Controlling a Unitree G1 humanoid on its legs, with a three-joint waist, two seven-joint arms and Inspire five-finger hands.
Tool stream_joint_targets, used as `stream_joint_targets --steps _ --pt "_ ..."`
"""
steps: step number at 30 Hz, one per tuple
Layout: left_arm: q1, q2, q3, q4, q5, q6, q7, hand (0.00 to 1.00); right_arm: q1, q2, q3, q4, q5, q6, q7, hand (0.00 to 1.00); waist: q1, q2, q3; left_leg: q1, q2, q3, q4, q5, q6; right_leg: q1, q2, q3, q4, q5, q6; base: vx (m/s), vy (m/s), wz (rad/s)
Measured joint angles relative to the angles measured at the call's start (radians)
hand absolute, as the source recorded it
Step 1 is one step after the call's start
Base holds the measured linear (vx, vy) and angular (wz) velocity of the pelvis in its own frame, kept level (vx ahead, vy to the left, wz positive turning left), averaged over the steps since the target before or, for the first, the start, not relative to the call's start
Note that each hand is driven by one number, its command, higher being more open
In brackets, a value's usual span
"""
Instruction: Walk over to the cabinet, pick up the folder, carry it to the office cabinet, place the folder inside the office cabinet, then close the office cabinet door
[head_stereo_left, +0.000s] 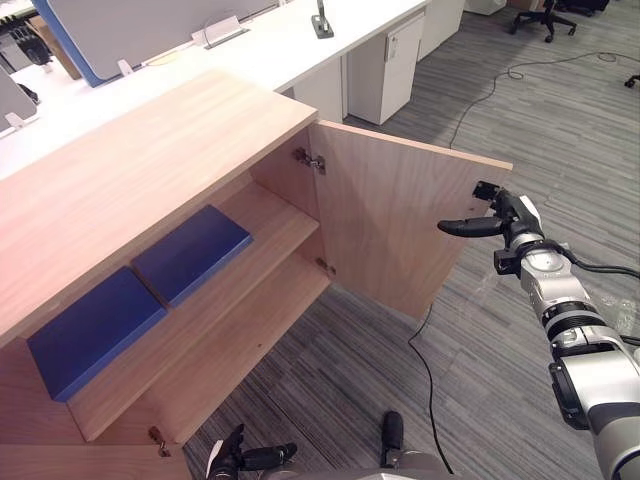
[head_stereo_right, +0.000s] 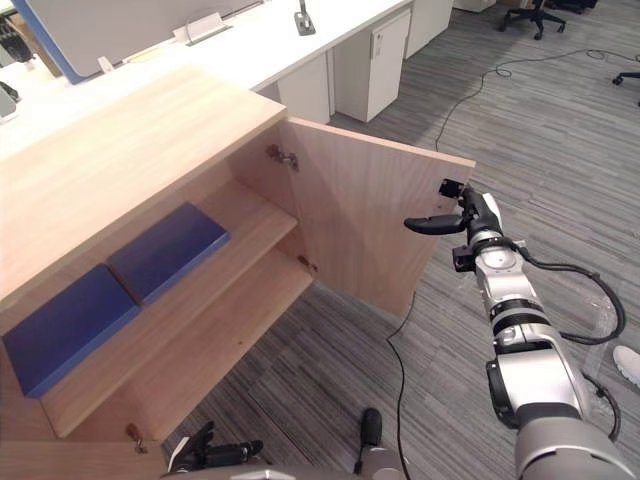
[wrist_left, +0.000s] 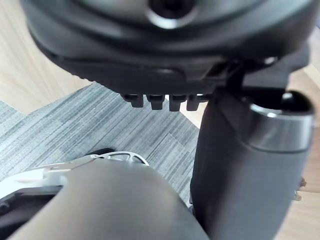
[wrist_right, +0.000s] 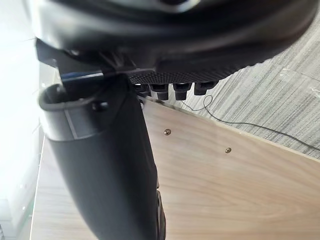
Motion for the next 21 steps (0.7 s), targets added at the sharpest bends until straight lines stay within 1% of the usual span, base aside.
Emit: stream_joint_targets --steps 4,5,7,8,10,11,12,13,14,15,16,17,18,19,20,21 --pt "-0.001 0.000 0.007 0.004 0.003 0.001 0.003 1.00 0.011 -0.007 0.085 -0.051 -0.075 0.000 -0.031 1.00 -0.012 0.001 0.003 0.003 0.011 0.001 -0.003 -0.002 -0.008 -0.003 0.015 0.007 0.000 -0.001 -0.003 0.03 -0.007 -0.09" --pt "-0.006 0.001 0.007 0.012 0.005 0.000 0.011 1.00 0.049 -0.027 0.141 -0.121 -0.102 0.000 -0.050 1.00 -0.018 0.001 0.003 0.002 0.014 0.002 -0.004 -0.003 -0.011 -0.004 0.019 0.010 0.000 -0.002 -0.005 0.02 -0.001 -0.11" --pt "-0.012 0.002 0.009 0.030 0.012 0.000 0.021 1.00 0.097 -0.060 0.196 -0.209 -0.152 0.000 -0.063 1.00 -0.029 0.001 0.003 0.003 0.018 0.007 -0.005 -0.005 -0.015 -0.006 0.024 0.014 0.000 -0.003 -0.006 0.02 -0.003 -0.14" --pt "-0.027 0.005 0.020 0.057 0.026 0.000 0.028 1.00 0.141 -0.101 0.267 -0.312 -0.172 0.000 -0.069 1.00 -0.039 0.000 0.003 0.004 0.026 0.011 -0.001 -0.008 -0.017 -0.009 0.034 0.026 0.000 -0.002 -0.009 0.02 -0.008 -0.29" --pt "-0.043 0.009 0.038 0.083 0.044 0.002 0.037 1.00 0.168 -0.147 0.352 -0.415 -0.201 0.000 -0.069 1.00 -0.054 -0.003 0.004 0.003 0.035 0.011 0.006 -0.014 -0.023 -0.015 0.048 0.039 0.001 -0.001 -0.017 0.01 -0.031 -0.32" --pt "-0.053 0.018 0.043 0.102 0.057 0.006 0.040 1.00 0.189 -0.183 0.422 -0.495 -0.216 0.000 -0.066 1.00 -0.068 -0.008 0.002 0.004 0.045 0.009 0.015 -0.014 -0.023 -0.015 0.059 0.045 0.001 -0.001 -0.025 0.00 -0.066 -0.29" --pt "-0.063 0.028 0.049 0.120 0.076 0.009 0.043 1.00 0.203 -0.213 0.491 -0.566 -0.231 -0.001 -0.053 1.00 -0.077 -0.014 -0.002 0.004 0.056 0.007 0.022 -0.014 -0.023 -0.016 0.073 0.053 0.001 0.000 -0.033 0.00 -0.071 -0.28" --pt "-0.068 0.034 0.051 0.127 0.083 0.010 0.044 1.00 0.207 -0.226 0.521 -0.599 -0.232 0.000 -0.035 1.00 -0.078 -0.018 -0.005 0.004 0.063 0.007 0.027 -0.014 -0.023 -0.017 0.081 0.057 0.001 0.000 -0.036 -0.02 -0.087 -0.27" --pt "-0.078 0.043 0.066 0.136 0.086 0.010 0.044 1.00 0.215 -0.247 0.586 -0.662 -0.233 -0.001 0.009 1.00 -0.078 -0.026 -0.010 0.004 0.075 0.005 0.033 -0.013 -0.023 -0.017 0.094 0.060 0.000 -0.002 -0.044 -0.04 -0.098 -0.18" --pt "-0.088 0.045 0.086 0.141 0.089 0.010 0.049 1.00 0.218 -0.261 0.663 -0.726 -0.235 0.000 0.077 1.00 -0.078 -0.034 -0.016 0.003 0.088 -0.001 0.034 -0.012 -0.021 -0.018 0.109 0.060 0.000 -0.005 -0.050 -0.05 -0.099 -0.13" --pt "-0.091 0.046 0.088 0.145 0.092 0.010 0.055 1.00 0.224 -0.261 0.692 -0.761 -0.230 -0.001 0.098 1.00 -0.077 -0.037 -0.019 0.003 0.093 -0.003 0.034 -0.009 -0.020 -0.018 0.115 0.059 0.000 -0.006 -0.051 -0.06 -0.091 -0.04" --pt "-0.103 0.046 0.088 0.157 0.102 0.011 0.056 1.00 0.241 -0.259 0.736 -0.845 -0.230 -0.003 0.142 1.00 -0.072 -0.040 -0.023 0.003 0.101 -0.007 0.031 -0.002 -0.015 -0.019 0.123 0.057 -0.002 -0.008 -0.054 -0.06 -0.066 0.01" --pt "-0.109 0.046 0.088 0.159 0.103 0.012 0.056 1.00 0.250 -0.250 0.755 -0.886 -0.229 -0.008 0.162 1.00 -0.067 -0.042 -0.024 0.001 0.102 -0.010 0.030 0.002 -0.008 -0.021 0.126 0.056 -0.003 -0.010 -0.057 -0.09 -0.078 0.04" --pt "-0.119 0.041 0.088 0.159 0.104 0.012 0.056 1.00 0.260 -0.211 0.784 -0.941 -0.228 -0.016 0.197 1.00 -0.053 -0.046 -0.034 -0.015 0.103 -0.016 0.026 0.004 0.003 -0.037 0.129 0.052 -0.004 -0.012 -0.056 -0.09 -0.082 0.02" --pt "-0.130 0.037 0.088 0.159 0.104 0.012 0.056 1.00 0.266 -0.161 0.805 -0.973 -0.229 -0.037 0.231 1.00 -0.030 -0.045 -0.040 -0.028 0.106 -0.021 0.009 0.004 0.023 -0.054 0.134 0.050 -0.002 -0.017 -0.048 -0.08 -0.088 0.03" --pt "-0.134 0.034 0.089 0.159 0.104 0.012 0.057 1.00 0.267 -0.140 0.829 -0.990 -0.229 -0.060 0.250 1.00 -0.020 -0.041 -0.044 -0.035 0.119 -0.028 -0.002 0.005 0.027 -0.065 0.140 0.047 0.013 -0.010 -0.055 -0.05 -0.097 0.20"
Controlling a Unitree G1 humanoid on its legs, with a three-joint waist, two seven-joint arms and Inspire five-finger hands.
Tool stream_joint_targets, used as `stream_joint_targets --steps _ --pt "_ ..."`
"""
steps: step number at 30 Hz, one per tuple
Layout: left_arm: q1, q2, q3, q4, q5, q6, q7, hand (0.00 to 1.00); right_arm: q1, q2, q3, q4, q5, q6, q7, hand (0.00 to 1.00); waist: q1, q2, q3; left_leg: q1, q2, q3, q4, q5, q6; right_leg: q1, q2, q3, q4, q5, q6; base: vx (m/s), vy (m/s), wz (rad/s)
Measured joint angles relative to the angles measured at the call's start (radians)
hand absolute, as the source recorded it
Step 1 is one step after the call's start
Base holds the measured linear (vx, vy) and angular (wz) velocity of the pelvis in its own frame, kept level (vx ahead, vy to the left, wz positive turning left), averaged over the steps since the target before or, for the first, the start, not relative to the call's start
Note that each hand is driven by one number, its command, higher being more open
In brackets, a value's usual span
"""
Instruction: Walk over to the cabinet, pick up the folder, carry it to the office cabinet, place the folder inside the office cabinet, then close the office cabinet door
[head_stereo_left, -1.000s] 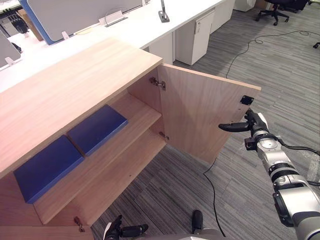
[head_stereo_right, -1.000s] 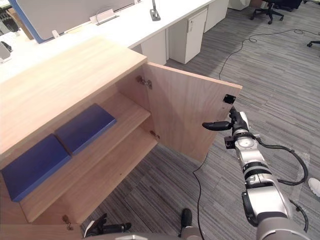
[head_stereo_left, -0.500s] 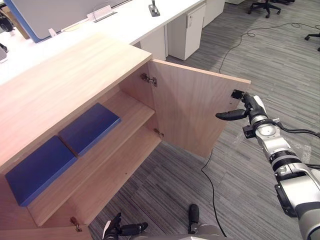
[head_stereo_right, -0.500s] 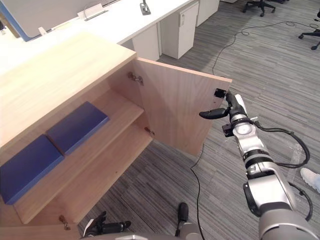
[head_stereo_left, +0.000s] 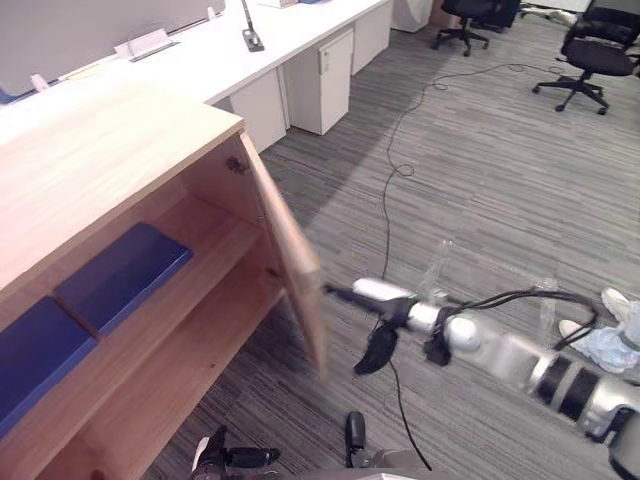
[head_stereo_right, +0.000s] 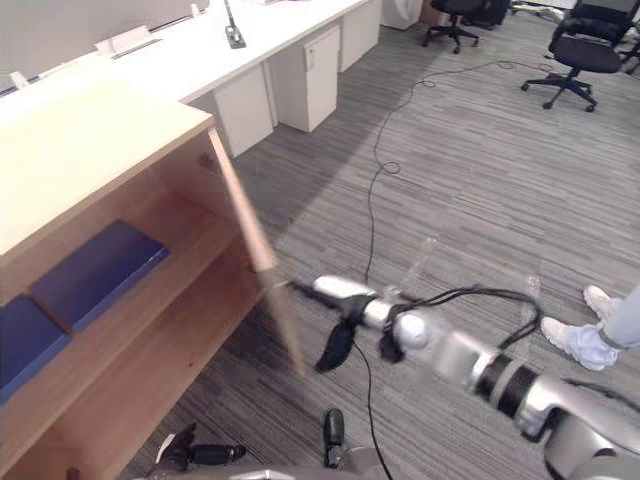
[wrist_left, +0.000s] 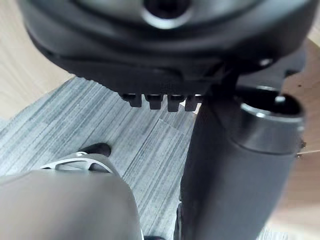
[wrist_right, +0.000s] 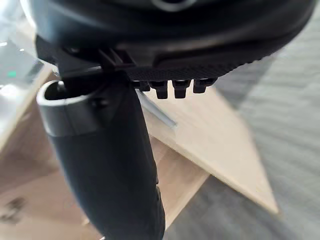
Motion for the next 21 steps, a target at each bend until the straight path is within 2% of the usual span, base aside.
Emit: stream_joint_targets --steps 1,2,5,9,11,13,14,16,17,18,19,20,21 --pt "-0.007 0.001 0.021 0.005 0.001 0.000 0.002 1.00 0.008 0.041 0.047 -0.035 -0.001 -0.047 0.039 1.00 0.010 -0.008 -0.002 -0.007 -0.001 -0.009 0.000 0.003 -0.023 -0.017 0.002 -0.011 0.031 -0.012 -0.038 -0.02 -0.117 0.40" --pt "-0.009 0.000 0.039 0.013 0.000 0.004 0.008 1.00 0.017 0.078 0.096 -0.059 -0.002 -0.082 0.065 1.00 0.022 -0.011 -0.005 -0.008 0.000 -0.040 -0.010 0.003 -0.025 0.007 0.009 -0.027 -0.006 -0.009 -0.034 0.00 -0.142 0.43" --pt "0.009 -0.006 0.077 0.017 0.000 0.023 0.024 1.00 0.028 0.121 0.119 -0.101 -0.036 -0.135 0.073 1.00 0.034 -0.016 -0.006 -0.012 0.006 -0.057 -0.017 0.008 -0.018 0.011 0.014 -0.043 -0.013 -0.011 -0.037 0.02 -0.097 0.20" --pt "0.025 -0.010 0.086 0.006 -0.003 0.020 0.044 1.00 0.061 0.122 0.089 -0.084 -0.044 -0.133 0.048 1.00 0.039 -0.034 -0.017 -0.031 0.012 -0.059 0.012 0.007 -0.018 0.010 0.014 -0.046 -0.016 -0.011 -0.037 0.00 -0.008 0.01" --pt "0.027 -0.013 0.086 0.003 -0.003 0.020 0.051 1.00 0.135 0.154 0.065 -0.039 -0.059 -0.131 0.043 1.00 0.041 -0.046 -0.025 -0.043 0.013 -0.066 0.026 0.006 -0.015 0.010 0.013 -0.045 -0.015 -0.009 -0.034 0.02 0.010 0.03" --pt "0.027 -0.010 0.083 -0.002 -0.006 0.021 0.057 1.00 0.199 0.212 0.062 0.067 -0.091 -0.124 0.034 1.00 0.041 -0.046 -0.025 -0.058 0.012 -0.087 0.041 0.008 -0.007 0.013 0.010 -0.059 -0.012 -0.003 -0.027 0.03 0.008 0.26" --pt "0.024 -0.012 0.072 -0.013 -0.009 0.019 0.063 1.00 0.234 0.266 0.047 0.176 -0.133 -0.117 0.025 1.00 0.042 -0.046 -0.024 -0.084 0.009 -0.112 0.060 0.008 0.011 0.013 0.003 -0.084 -0.012 -0.004 -0.027 0.01 -0.013 0.64" --pt "0.023 -0.021 0.061 -0.038 -0.025 0.017 0.071 1.00 0.272 0.356 -0.011 0.375 -0.201 -0.097 0.002 1.00 0.054 -0.039 -0.018 -0.131 -0.002 -0.152 0.091 0.002 0.081 0.012 -0.017 -0.129 -0.012 -0.008 -0.032 -0.01 -0.015 0.74" --pt "0.023 -0.033 0.053 -0.048 -0.032 0.017 0.080 1.00 0.288 0.406 -0.076 0.508 -0.243 -0.079 -0.025 1.00 0.070 -0.037 -0.015 -0.148 -0.020 -0.160 0.093 0.004 0.155 0.013 -0.035 -0.154 -0.011 -0.012 -0.029 -0.01 -0.006 0.74" --pt "0.024 -0.037 0.039 -0.056 -0.046 0.017 0.089 1.00 0.305 0.450 -0.178 0.630 -0.281 -0.057 -0.065 1.00 0.085 -0.024 -0.005 -0.151 -0.032 -0.158 0.080 0.010 0.211 0.019 -0.054 -0.181 -0.011 -0.021 -0.025 0.00 -0.004 0.80" --pt "0.025 -0.042 0.030 -0.061 -0.055 0.016 0.092 1.00 0.308 0.476 -0.245 0.692 -0.287 -0.048 -0.088 1.00 0.087 -0.018 0.003 -0.151 -0.033 -0.147 0.078 0.012 0.217 0.024 -0.067 -0.202 -0.012 -0.023 -0.023 -0.01 0.015 0.95" --pt "0.023 -0.046 0.027 -0.072 -0.067 0.015 0.094 1.00 0.312 0.515 -0.355 0.785 -0.294 -0.030 -0.136 1.00 0.082 -0.012 0.014 -0.182 -0.025 -0.116 0.147 -0.001 0.194 0.031 -0.090 -0.244 -0.012 -0.031 -0.033 -0.01 0.024 1.27" --pt "0.021 -0.054 0.027 -0.094 -0.080 0.011 0.105 1.00 0.324 0.549 -0.514 0.882 -0.292 -0.002 -0.203 1.00 0.079 -0.006 0.016 -0.251 -0.020 -0.044 0.325 -0.018 0.171 0.040 -0.121 -0.303 -0.012 -0.034 -0.030 0.02 0.055 1.58"
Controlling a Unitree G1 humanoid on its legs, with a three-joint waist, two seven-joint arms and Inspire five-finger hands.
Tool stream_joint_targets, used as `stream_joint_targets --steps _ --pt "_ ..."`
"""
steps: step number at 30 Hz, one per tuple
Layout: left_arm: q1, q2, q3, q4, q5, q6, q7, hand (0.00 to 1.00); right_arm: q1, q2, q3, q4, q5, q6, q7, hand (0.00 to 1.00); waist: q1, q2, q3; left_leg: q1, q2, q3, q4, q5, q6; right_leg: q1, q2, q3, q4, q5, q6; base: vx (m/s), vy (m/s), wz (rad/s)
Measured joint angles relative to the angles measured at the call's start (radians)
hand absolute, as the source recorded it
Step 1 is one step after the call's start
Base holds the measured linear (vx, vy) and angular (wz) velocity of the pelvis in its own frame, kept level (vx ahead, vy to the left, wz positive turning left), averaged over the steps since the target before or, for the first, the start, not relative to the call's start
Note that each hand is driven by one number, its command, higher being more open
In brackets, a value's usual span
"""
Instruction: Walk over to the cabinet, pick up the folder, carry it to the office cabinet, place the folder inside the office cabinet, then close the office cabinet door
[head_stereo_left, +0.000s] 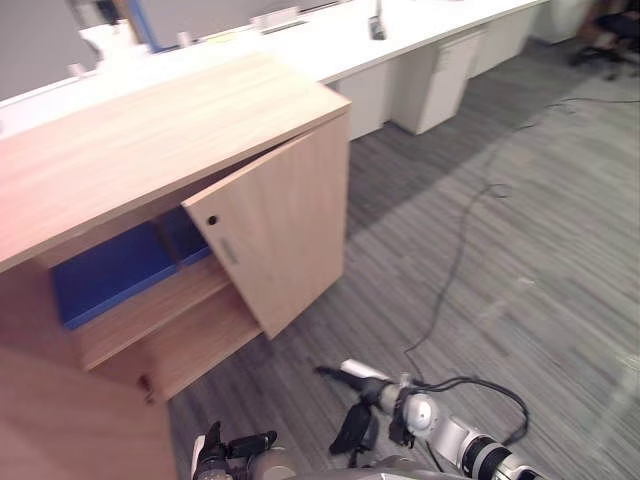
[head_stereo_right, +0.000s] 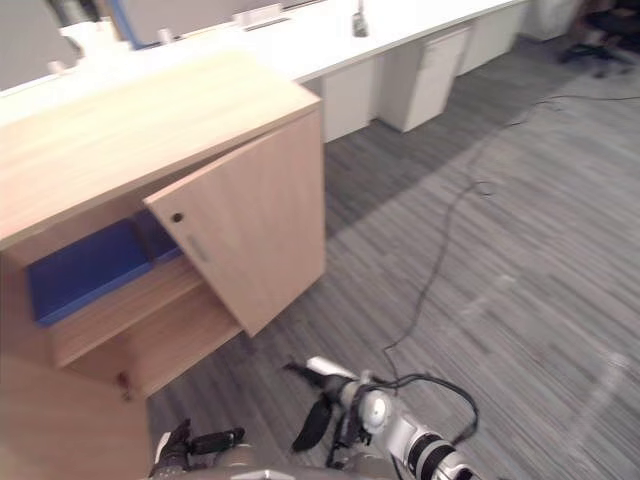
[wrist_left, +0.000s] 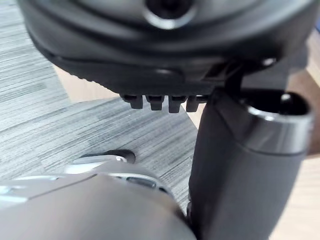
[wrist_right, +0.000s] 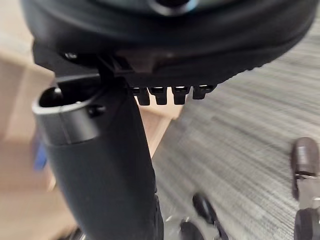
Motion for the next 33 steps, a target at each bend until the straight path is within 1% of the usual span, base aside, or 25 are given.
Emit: stream_joint_targets --steps 2,3,4,5,6,7,8,9,12,14,15,16,17,18,19,20,21,23,24,25,26,27,28,30,33 --pt "0.010 -0.018 -0.002 -0.031 -0.023 -0.012 0.034 1.00 0.044 0.010 -0.225 0.113 0.038 0.020 -0.093 1.00 -0.008 0.015 0.000 0.002 -0.010 0.154 0.113 -0.018 -0.003 0.046 -0.042 -0.126 -0.003 -0.017 0.019 0.06 0.101 1.87" --pt "0.012 -0.028 -0.002 -0.037 -0.038 -0.019 0.056 1.00 0.071 0.011 -0.305 0.142 0.078 0.029 -0.130 1.00 -0.013 0.023 -0.004 0.021 -0.018 0.209 0.104 -0.029 -0.002 0.066 -0.052 -0.184 -0.003 -0.024 0.032 0.08 0.164 2.22" --pt "0.012 -0.041 -0.005 -0.041 -0.054 -0.024 0.079 1.00 0.100 0.019 -0.405 0.188 0.139 0.039 -0.170 1.00 -0.022 0.028 -0.006 0.050 -0.032 0.262 0.041 -0.049 -0.024 0.087 -0.063 -0.265 0.000 -0.032 0.052 0.08 0.209 2.05" --pt "0.012 -0.052 -0.007 -0.046 -0.065 -0.024 0.100 1.00 0.109 0.022 -0.450 0.223 0.202 0.049 -0.197 1.00 -0.030 0.033 -0.005 0.068 -0.052 0.277 -0.031 -0.062 -0.051 0.095 -0.071 -0.313 0.007 -0.036 0.065 0.06 0.227 1.71" --pt "0.005 -0.052 0.003 -0.051 -0.083 -0.024 0.103 1.00 0.110 0.035 -0.484 0.247 0.242 0.055 -0.213 1.00 -0.025 0.019 0.007 0.069 -0.073 0.268 -0.061 -0.044 -0.063 0.100 -0.090 -0.339 0.018 -0.039 0.073 0.04 0.225 1.37" --pt "0.006 -0.051 0.007 -0.059 -0.090 -0.024 0.132 1.00 0.127 0.063 -0.552 0.276 0.306 0.057 -0.239 1.00 -0.016 0.002 0.011 0.079 -0.136 0.233 -0.142 -0.008 -0.055 0.102 -0.132 -0.387 0.042 -0.043 0.096 0.06 0.203 1.03" --pt "0.010 -0.049 0.007 -0.059 -0.092 -0.023 0.142 1.00 0.139 0.077 -0.573 0.280 0.337 0.056 -0.249 1.00 -0.017 -0.001 0.010 0.088 -0.166 0.214 -0.178 0.008 -0.053 0.110 -0.148 -0.408 0.046 -0.042 0.105 0.08 0.177 1.24" --pt "0.020 -0.052 0.004 -0.062 -0.099 -0.023 0.162 1.00 0.152 0.097 -0.624 0.287 0.413 0.056 -0.261 1.00 -0.026 -0.011 0.005 0.123 -0.221 0.177 -0.255 0.041 -0.045 0.138 -0.180 -0.449 0.050 -0.040 0.123 0.12 0.160 0.96" --pt "0.055 -0.063 -0.060 -0.103 -0.076 -0.025 0.201 1.00 0.165 0.100 -0.674 0.289 0.466 0.056 -0.278 1.00 -0.038 0.015 -0.009 0.175 -0.310 0.079 -0.389 0.104 -0.019 0.184 -0.249 -0.552 0.106 -0.057 0.158 0.16 0.173 1.23" --pt "0.070 -0.064 -0.113 -0.128 -0.014 -0.044 0.206 1.00 0.167 0.089 -0.680 0.287 0.472 0.057 -0.283 1.00 -0.031 0.030 -0.019 0.189 -0.351 0.001 -0.436 0.126 -0.004 0.203 -0.319 -0.625 0.218 -0.106 0.170 0.21 0.206 1.14" --pt "0.070 -0.061 -0.118 -0.128 -0.004 -0.048 0.206 1.00 0.165 0.090 -0.683 0.286 0.472 0.056 -0.283 1.00 -0.031 0.030 -0.018 0.197 -0.360 -0.010 -0.447 0.128 -0.004 0.206 -0.343 -0.636 0.258 -0.124 0.170 0.18 0.206 0.75" --pt "0.068 -0.055 -0.127 -0.128 0.010 -0.047 0.200 1.00 0.161 0.092 -0.683 0.286 0.472 0.054 -0.283 1.00 -0.034 0.022 -0.014 0.219 -0.380 -0.031 -0.461 0.130 -0.002 0.218 -0.393 -0.639 0.344 -0.157 0.170 0.13 0.156 0.62" --pt "0.068 -0.050 -0.133 -0.125 0.017 -0.047 0.193 1.00 0.161 0.091 -0.685 0.282 0.471 0.050 -0.283 1.00 -0.042 0.016 -0.011 0.240 -0.399 -0.058 -0.467 0.130 -0.001 0.230 -0.439 -0.630 0.423 -0.179 0.156 0.13 0.149 0.64" --pt "0.069 -0.045 -0.147 -0.125 0.018 -0.048 0.191 1.00 0.162 0.091 -0.692 0.275 0.471 0.050 -0.283 1.00 -0.046 0.014 -0.010 0.248 -0.406 -0.073 -0.470 0.130 -0.001 0.230 -0.463 -0.601 0.470 -0.189 0.136 0.10 0.119 0.77" --pt "0.069 -0.027 -0.177 -0.124 0.019 -0.050 0.182 1.00 0.163 0.095 -0.707 0.256 0.473 0.045 -0.282 1.00 -0.062 0.006 -0.007 0.262 -0.415 -0.110 -0.471 0.130 0.009 0.198 -0.500 -0.474 0.569 -0.203 0.088 0.06 0.074 0.68" --pt "0.069 -0.021 -0.195 -0.124 0.019 -0.052 0.178 1.00 0.164 0.101 -0.710 0.248 0.476 0.041 -0.279 1.00 -0.067 0.000 -0.008 0.261 -0.413 -0.127 -0.468 0.130 0.018 0.165 -0.491 -0.362 0.599 -0.228 0.081 0.05 0.034 0.87" --pt "0.067 -0.003 -0.211 -0.122 0.020 -0.057 0.170 1.00 0.167 0.119 -0.711 0.234 0.489 0.032 -0.271 1.00 -0.071 -0.008 -0.006 0.249 -0.405 -0.160 -0.459 0.130 0.018 0.110 -0.426 -0.122 0.593 -0.290 0.105 0.04 -0.049 0.78" --pt "0.066 0.008 -0.208 -0.122 0.017 -0.064 0.149 1.00 0.184 0.156 -0.716 0.232 0.492 0.024 -0.267 1.00 -0.077 -0.045 -0.009 0.234 -0.414 -0.229 -0.440 0.130 0.017 0.085 -0.298 0.215 0.491 -0.327 0.153 0.07 -0.142 1.01" --pt "0.067 0.009 -0.208 -0.122 0.017 -0.068 0.143 1.00 0.188 0.164 -0.717 0.235 0.493 0.024 -0.265 1.00 -0.077 -0.055 -0.014 0.229 -0.420 -0.242 -0.435 0.128 0.014 0.091 -0.289 0.241 0.449 -0.320 0.166 0.08 -0.184 0.83" --pt "0.067 0.007 -0.205 -0.122 0.015 -0.069 0.132 1.00 0.191 0.170 -0.719 0.243 0.493 0.024 -0.257 1.00 -0.077 -0.069 -0.021 0.223 -0.430 -0.259 -0.427 0.124 0.001 0.100 -0.288 0.239 0.393 -0.304 0.193 0.07 -0.186 0.44" --pt "0.070 -0.002 -0.190 -0.122 0.005 -0.072 0.118 1.00 0.192 0.169 -0.726 0.252 0.493 0.025 -0.250 1.00 -0.074 -0.070 -0.029 0.221 -0.427 -0.269 -0.431 0.126 -0.011 0.130 -0.279 0.231 0.338 -0.307 0.215 0.07 -0.183 0.28" --pt "0.073 -0.010 -0.185 -0.123 -0.006 -0.078 0.112 1.00 0.190 0.170 -0.734 0.251 0.493 0.025 -0.248 1.00 -0.071 -0.067 -0.032 0.219 -0.425 -0.269 -0.438 0.129 -0.016 0.138 -0.272 0.229 0.310 -0.309 0.219 0.07 -0.180 0.05" --pt "0.076 -0.020 -0.178 -0.122 -0.025 -0.082 0.097 1.00 0.189 0.173 -0.751 0.249 0.493 0.022 -0.245 1.00 -0.065 -0.064 -0.035 0.219 -0.421 -0.271 -0.464 0.143 -0.031 0.151 -0.263 0.220 0.265 -0.313 0.238 0.05 -0.145 0.04" --pt "0.082 -0.033 -0.166 -0.109 -0.039 -0.083 0.068 1.00 0.197 0.168 -0.759 0.259 0.494 0.025 -0.243 1.00 -0.075 -0.048 -0.045 0.232 -0.399 -0.301 -0.529 0.182 -0.050 0.160 -0.235 0.186 0.241 -0.309 0.240 0.04 -0.223 0.33" --pt "0.088 -0.029 -0.153 -0.104 -0.075 -0.087 0.052 1.00 0.211 0.174 -0.792 0.263 0.529 0.029 -0.243 1.00 -0.084 -0.056 -0.045 0.254 -0.369 -0.343 -0.576 0.206 -0.077 0.195 -0.200 0.138 0.216 -0.304 0.232 0.03 -0.168 0.42"
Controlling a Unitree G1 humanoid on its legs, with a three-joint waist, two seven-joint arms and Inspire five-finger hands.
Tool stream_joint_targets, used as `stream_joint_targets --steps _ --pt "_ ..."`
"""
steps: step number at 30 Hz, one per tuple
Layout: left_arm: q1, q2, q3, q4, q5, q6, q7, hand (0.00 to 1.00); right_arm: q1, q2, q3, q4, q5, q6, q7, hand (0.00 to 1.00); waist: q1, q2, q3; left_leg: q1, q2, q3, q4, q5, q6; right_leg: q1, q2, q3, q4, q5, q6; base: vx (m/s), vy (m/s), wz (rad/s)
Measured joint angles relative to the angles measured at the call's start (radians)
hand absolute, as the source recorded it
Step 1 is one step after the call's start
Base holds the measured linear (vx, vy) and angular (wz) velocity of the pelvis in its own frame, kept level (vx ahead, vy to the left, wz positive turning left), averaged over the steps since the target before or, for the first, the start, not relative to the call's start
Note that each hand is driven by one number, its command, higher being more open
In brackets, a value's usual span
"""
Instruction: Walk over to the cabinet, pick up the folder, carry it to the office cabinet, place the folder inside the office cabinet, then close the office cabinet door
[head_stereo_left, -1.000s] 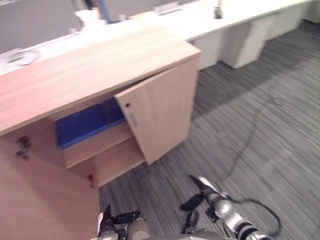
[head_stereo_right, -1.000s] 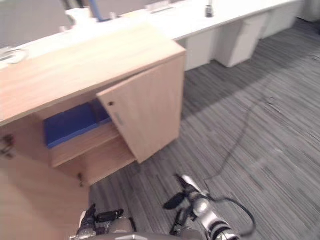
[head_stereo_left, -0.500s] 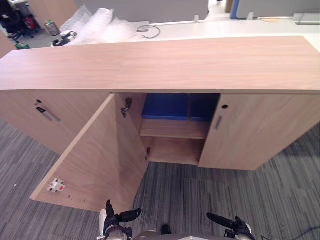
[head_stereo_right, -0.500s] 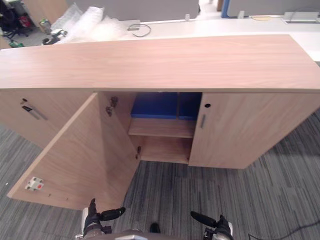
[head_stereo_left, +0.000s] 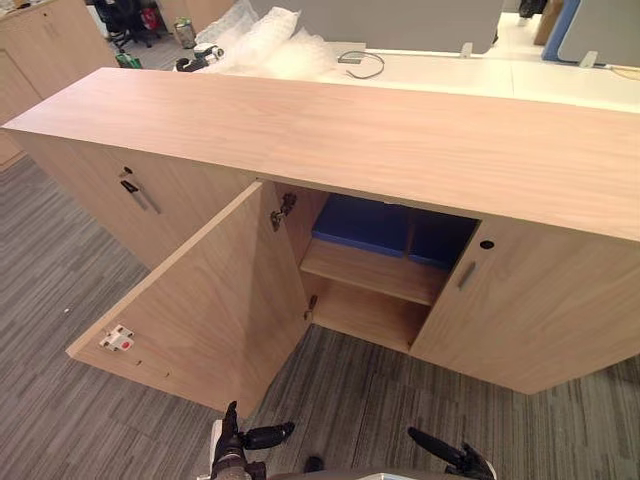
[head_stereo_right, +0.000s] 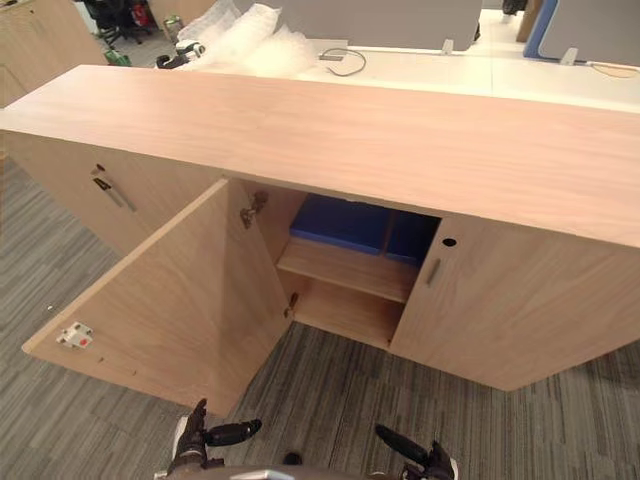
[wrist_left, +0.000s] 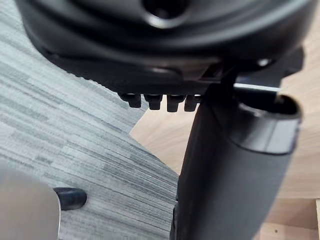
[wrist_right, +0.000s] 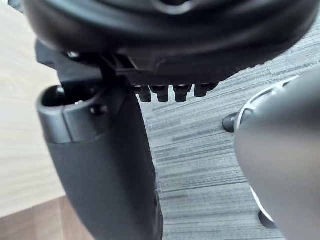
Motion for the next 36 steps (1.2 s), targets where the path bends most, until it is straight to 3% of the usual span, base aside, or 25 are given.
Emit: stream_joint_targets --steps 5,9,12,13,14,15,16,17,18,19,20,21,22,23,25,28,34,36 --pt "0.004 0.011 0.050 0.013 -0.111 -0.003 -0.025 1.00 0.004 0.021 -0.001 0.002 0.000 -0.001 0.007 1.00 0.002 -0.034 -0.003 0.010 0.017 -0.024 -0.013 0.009 -0.012 0.030 0.023 -0.023 -0.026 0.008 -0.012 0.00 -0.059 0.15" --pt "0.004 0.007 0.106 0.014 -0.126 -0.004 -0.026 1.00 0.000 0.040 -0.026 -0.003 -0.002 -0.001 0.016 1.00 0.002 -0.042 -0.004 -0.007 0.011 -0.049 -0.011 0.016 -0.007 0.037 0.022 -0.059 -0.046 0.025 -0.014 -0.04 0.018 0.23" --pt "0.001 -0.005 0.164 -0.035 -0.171 -0.004 -0.025 1.00 -0.001 0.052 -0.006 -0.032 -0.003 -0.005 0.017 1.00 0.004 -0.052 0.026 -0.118 -0.011 -0.073 0.119 -0.007 -0.006 0.022 0.008 -0.123 -0.037 0.036 -0.015 -0.12 0.041 0.56" --pt "0.000 -0.011 0.164 -0.050 -0.184 -0.004 -0.022 1.00 -0.001 0.049 -0.006 -0.042 -0.003 -0.005 0.017 1.00 0.002 -0.046 0.033 -0.155 -0.007 -0.045 0.175 -0.037 0.007 0.010 0.008 -0.136 -0.027 0.039 -0.017 -0.16 0.104 0.50" --pt "0.006 -0.033 0.186 -0.077 -0.204 -0.005 -0.020 1.00 -0.004 0.038 -0.006 -0.059 -0.003 -0.008 0.015 1.00 0.010 -0.023 0.046 -0.228 0.045 0.105 0.331 -0.123 0.038 -0.009 0.015 -0.152 -0.001 0.037 -0.021 -0.14 0.133 0.04" --pt "0.019 -0.059 0.222 -0.083 -0.248 -0.003 -0.023 1.00 0.001 0.034 -0.009 -0.084 -0.003 -0.012 0.010 1.00 0.013 -0.004 0.053 -0.264 0.122 0.255 0.471 -0.189 0.046 -0.007 0.020 -0.157 0.023 0.018 -0.031 -0.11 0.130 -0.13" --pt "0.027 -0.073 0.239 -0.083 -0.259 -0.004 -0.021 1.00 0.005 0.029 -0.016 -0.097 -0.002 -0.013 0.007 1.00 0.015 0.013 0.055 -0.271 0.142 0.288 0.505 -0.212 0.038 -0.004 0.024 -0.157 0.035 0.006 -0.025 -0.07 0.142 -0.16" --pt "0.032 -0.079 0.249 -0.084 -0.271 -0.004 -0.030 1.00 0.009 0.027 -0.037 -0.113 -0.001 -0.012 0.002 1.00 0.013 0.023 0.055 -0.271 0.127 0.287 0.516 -0.229 0.041 -0.010 0.010 -0.158 0.059 -0.021 -0.010 -0.05 0.141 0.06" --pt "0.034 -0.079 0.246 -0.088 -0.274 -0.004 -0.034 1.00 0.013 0.032 -0.044 -0.113 0.000 -0.012 0.001 1.00 0.008 0.023 0.053 -0.268 0.109 0.281 0.493 -0.221 0.047 -0.014 -0.003 -0.161 0.064 -0.025 -0.013 -0.07 0.199 0.38" --pt "0.035 -0.072 0.246 -0.092 -0.290 -0.005 -0.045 1.00 0.031 0.041 -0.046 -0.109 0.000 -0.011 0.004 1.00 0.000 0.005 0.042 -0.251 0.056 0.267 0.406 -0.194 0.051 -0.013 -0.029 -0.174 0.057 -0.025 -0.013 -0.04 0.164 0.75" --pt "0.035 -0.059 0.263 -0.094 -0.322 -0.007 -0.052 1.00 0.052 0.068 -0.072 -0.105 0.001 -0.011 0.009 1.00 -0.010 -0.044 0.013 -0.210 0.008 0.291 0.315 -0.188 0.055 -0.014 -0.066 -0.177 0.008 -0.019 -0.034 -0.01 0.156 0.82" --pt "0.035 -0.060 0.283 -0.103 -0.351 -0.010 -0.052 1.00 0.053 0.078 -0.097 -0.105 0.003 -0.013 0.012 1.00 -0.011 -0.046 0.012 -0.221 0.015 0.309 0.370 -0.200 0.057 -0.009 -0.071 -0.192 0.002 -0.013 -0.036 0.05 0.072 0.61" --pt "0.048 -0.089 0.328 -0.112 -0.408 -0.023 -0.052 1.00 0.062 0.065 -0.141 -0.113 0.011 -0.009 0.020 1.00 -0.004 0.003 -0.005 -0.199 0.072 0.285 0.378 -0.226 0.024 -0.004 -0.036 -0.211 0.003 0.001 -0.032 0.11 0.075 0.44" --pt "0.041 -0.080 0.368 -0.090 -0.464 -0.018 -0.054 1.00 0.052 0.058 -0.159 -0.093 0.008 -0.005 0.022 1.00 -0.005 -0.004 0.001 -0.164 0.037 0.270 0.324 -0.194 0.038 0.011 -0.056 -0.224 0.002 0.021 -0.017 0.12 0.050 0.32" --pt "0.047 -0.080 0.409 -0.086 -0.551 -0.018 -0.045 1.00 0.059 0.057 -0.166 -0.088 0.008 0.002 0.022 1.00 -0.005 -0.008 -0.014 -0.111 0.011 0.260 0.214 -0.138 0.042 0.017 -0.064 -0.229 -0.002 0.044 -0.044 0.20 0.076 0.28" --pt "0.087 -0.084 0.436 -0.147 -0.574 -0.017 -0.019 1.00 0.059 0.068 -0.158 -0.087 0.006 0.014 0.026 1.00 -0.001 -0.011 -0.025 -0.064 0.009 0.254 0.151 -0.118 0.046 0.034 -0.059 -0.229 0.002 0.067 -0.043 0.15 0.033 0.10" --pt "0.123 -0.078 0.381 -0.492 -0.430 -0.015 0.037 1.00 0.060 0.068 -0.066 -0.124 -0.002 0.010 0.027 1.00 0.023 -0.009 -0.053 0.014 0.055 0.277 0.107 -0.110 0.035 0.039 -0.046 -0.218 0.099 0.091 -0.051 0.11 -0.037 -0.06" --pt "0.112 -0.064 0.329 -0.601 -0.353 -0.019 0.047 1.00 0.067 0.051 -0.034 -0.142 -0.002 0.008 0.028 1.00 0.021 0.018 -0.056 0.040 0.091 0.285 0.107 -0.110 0.033 -0.002 -0.042 -0.194 0.184 0.027 -0.060 0.05 -0.089 -0.15"
